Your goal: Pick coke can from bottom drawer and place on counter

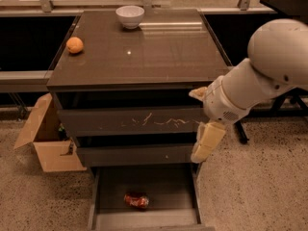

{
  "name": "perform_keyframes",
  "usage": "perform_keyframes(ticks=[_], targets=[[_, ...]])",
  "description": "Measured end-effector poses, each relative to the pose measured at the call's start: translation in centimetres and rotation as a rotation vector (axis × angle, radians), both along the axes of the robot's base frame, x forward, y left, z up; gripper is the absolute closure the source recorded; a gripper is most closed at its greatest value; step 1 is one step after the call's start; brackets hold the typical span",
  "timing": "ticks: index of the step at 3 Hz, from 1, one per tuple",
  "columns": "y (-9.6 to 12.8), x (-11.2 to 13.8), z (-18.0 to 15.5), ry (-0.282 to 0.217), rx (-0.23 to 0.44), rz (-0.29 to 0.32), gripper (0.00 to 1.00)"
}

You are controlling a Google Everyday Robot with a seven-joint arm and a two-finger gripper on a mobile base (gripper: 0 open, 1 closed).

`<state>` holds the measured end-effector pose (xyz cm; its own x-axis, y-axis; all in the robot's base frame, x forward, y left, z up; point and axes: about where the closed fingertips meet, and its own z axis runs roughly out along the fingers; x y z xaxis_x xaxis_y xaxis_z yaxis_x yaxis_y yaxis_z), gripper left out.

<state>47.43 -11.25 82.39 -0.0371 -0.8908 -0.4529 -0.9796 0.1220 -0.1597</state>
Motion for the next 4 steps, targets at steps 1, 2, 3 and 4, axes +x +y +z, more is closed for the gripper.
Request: perform_keyframes(ticks=[1,2,3,4], targets=[[2.6,0.3,-3.8,0.051,0.058,0.025,0.0],[2.6,0.3,-3.8,0.051,0.058,0.025,0.0],[3.4,0.6,-5.6,0.062,0.053,0.04,0.0],[5.3,1.0,-8.9,0.082,0.06,0.066,0.0]])
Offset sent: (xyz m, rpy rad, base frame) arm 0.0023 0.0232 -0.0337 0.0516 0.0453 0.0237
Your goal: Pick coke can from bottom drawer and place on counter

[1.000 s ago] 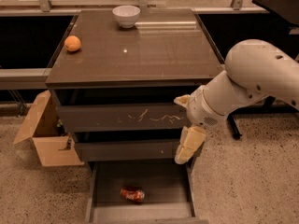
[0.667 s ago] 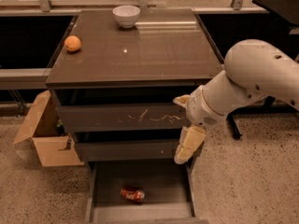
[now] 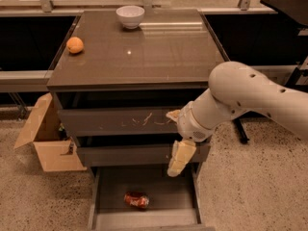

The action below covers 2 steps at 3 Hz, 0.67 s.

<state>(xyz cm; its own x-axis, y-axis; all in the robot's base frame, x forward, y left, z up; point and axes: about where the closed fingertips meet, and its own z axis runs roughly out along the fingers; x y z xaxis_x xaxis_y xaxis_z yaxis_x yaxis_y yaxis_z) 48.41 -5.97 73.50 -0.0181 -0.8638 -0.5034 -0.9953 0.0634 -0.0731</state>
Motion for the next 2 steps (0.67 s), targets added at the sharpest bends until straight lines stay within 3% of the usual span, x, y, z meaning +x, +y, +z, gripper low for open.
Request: perform_keyframes(ticks=[2], targets=[[3.6,-0.4,-7.3,0.019,0.053,0.035,0.0]])
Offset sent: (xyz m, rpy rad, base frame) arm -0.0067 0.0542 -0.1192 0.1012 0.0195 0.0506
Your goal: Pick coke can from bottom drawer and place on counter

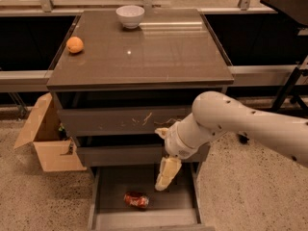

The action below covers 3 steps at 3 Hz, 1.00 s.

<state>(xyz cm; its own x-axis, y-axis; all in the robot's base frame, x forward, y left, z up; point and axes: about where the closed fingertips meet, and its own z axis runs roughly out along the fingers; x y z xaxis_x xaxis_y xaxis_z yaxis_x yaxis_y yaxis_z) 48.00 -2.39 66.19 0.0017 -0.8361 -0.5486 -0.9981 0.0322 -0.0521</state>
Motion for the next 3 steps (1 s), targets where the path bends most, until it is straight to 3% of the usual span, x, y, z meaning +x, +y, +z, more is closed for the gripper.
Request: perform_keyframes(ticks=[2,3], targets=[[2.4,-0.5,-7.4,0.056,0.104,0.047,0.0],[2.4,-0.5,-7.4,0.056,0.104,0.047,0.0]])
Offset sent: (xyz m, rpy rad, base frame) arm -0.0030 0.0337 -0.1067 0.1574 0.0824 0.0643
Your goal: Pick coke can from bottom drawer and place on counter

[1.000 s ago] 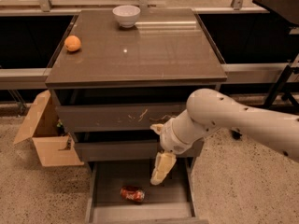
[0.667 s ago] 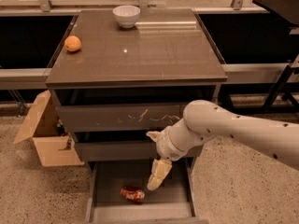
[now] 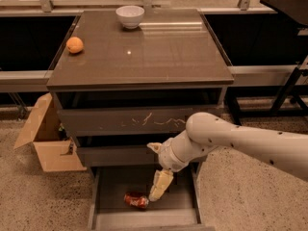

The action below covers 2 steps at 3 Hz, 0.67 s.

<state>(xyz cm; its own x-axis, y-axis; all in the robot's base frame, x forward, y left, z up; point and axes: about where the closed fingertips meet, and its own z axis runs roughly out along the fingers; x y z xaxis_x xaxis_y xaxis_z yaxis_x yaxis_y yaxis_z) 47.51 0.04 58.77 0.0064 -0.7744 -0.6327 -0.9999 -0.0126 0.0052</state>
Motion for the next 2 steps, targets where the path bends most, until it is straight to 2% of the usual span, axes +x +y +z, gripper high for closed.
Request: perform_keyframes(ticks=[2], targets=[[0.5,-0.1,-6.6,0.024,-0.058,0.01,0.0]])
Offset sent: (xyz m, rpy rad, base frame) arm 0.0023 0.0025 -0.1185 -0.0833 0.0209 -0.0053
